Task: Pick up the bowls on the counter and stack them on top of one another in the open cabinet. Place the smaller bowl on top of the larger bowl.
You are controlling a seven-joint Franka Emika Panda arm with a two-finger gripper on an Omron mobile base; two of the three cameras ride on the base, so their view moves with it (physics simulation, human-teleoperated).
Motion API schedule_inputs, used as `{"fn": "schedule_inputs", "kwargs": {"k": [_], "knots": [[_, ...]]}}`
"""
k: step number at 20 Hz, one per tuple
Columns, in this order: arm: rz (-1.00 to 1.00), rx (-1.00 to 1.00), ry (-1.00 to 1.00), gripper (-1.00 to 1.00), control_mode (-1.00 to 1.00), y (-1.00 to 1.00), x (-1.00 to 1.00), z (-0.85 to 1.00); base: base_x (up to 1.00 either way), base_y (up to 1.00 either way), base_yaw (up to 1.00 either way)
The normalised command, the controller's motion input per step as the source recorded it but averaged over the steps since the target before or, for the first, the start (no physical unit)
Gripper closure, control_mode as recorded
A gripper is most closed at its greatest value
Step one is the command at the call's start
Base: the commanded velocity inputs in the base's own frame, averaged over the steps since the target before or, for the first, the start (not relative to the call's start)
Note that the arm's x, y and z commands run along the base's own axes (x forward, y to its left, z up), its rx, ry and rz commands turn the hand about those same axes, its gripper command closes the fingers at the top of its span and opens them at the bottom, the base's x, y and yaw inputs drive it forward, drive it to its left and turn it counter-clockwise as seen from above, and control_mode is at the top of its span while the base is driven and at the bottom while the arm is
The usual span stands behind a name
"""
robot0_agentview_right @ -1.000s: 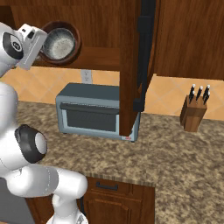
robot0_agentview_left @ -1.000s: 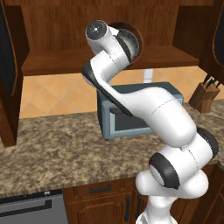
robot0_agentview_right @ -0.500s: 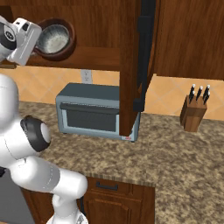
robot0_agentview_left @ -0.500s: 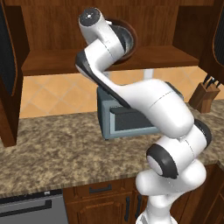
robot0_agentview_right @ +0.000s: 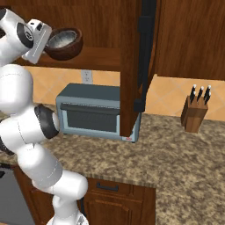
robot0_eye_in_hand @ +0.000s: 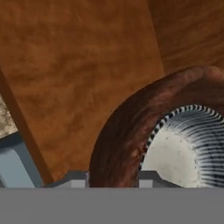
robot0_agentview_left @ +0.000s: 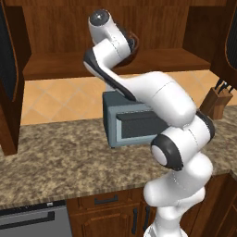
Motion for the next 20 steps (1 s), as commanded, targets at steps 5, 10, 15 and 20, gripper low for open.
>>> {"fn": "schedule_inputs", "kwargs": {"k": [5,10,15,20], "knots": [[0.01,-0.03,-0.07,-1.00,-1.00,0.01,-0.21,-0.08,0.00,0.00,0.00],[0.00,-0.14,-0.36,-1.00,-1.00,0.19,-1.00,-0.56,0.00,0.00,0.00],[0.00,-0.06,-0.33,-1.00,-1.00,-0.12,-1.00,-0.96,0.00,0.00,0.00],[0.00,0.00,-0.29,-1.00,-1.00,-0.70,-1.00,-1.00,0.00,0.00,0.00]]}}
